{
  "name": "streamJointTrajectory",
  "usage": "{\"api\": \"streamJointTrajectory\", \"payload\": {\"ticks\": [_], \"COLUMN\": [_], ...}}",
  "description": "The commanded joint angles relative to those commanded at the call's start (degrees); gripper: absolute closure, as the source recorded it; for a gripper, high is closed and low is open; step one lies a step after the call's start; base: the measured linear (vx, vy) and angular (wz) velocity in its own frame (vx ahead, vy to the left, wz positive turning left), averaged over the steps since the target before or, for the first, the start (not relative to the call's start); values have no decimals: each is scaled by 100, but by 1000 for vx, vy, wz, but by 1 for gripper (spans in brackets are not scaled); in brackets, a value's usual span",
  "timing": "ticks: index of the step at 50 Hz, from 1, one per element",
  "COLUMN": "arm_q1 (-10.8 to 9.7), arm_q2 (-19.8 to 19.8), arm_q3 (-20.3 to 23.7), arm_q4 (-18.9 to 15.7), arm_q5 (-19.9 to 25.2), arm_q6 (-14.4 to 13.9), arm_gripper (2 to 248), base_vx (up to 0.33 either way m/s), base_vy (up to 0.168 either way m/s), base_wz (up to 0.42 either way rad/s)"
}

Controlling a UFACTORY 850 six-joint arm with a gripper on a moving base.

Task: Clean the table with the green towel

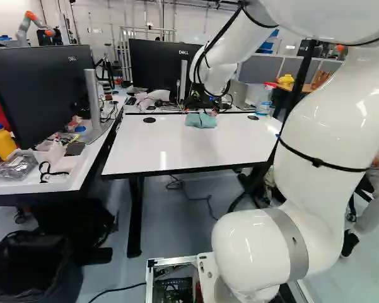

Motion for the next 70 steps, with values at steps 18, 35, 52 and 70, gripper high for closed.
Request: {"api": "streamJointTrajectory", "payload": {"ticks": [18, 35, 52, 70], "arm_q1": [224, 459, 680, 672], "arm_q2": [469, 919, 1299, 1307], "arm_q3": [486, 932, 1291, 1328], "arm_q4": [0, 0, 0, -6], "arm_q5": [0, 0, 0, 61], "arm_q6": [0, 0, 0, 0], "arm_gripper": [3, 3, 3, 3], "base_vx": [0, 0, 0, 0], "base_vy": [0, 0, 0, 0], "base_wz": [0, 0, 0, 0]}}
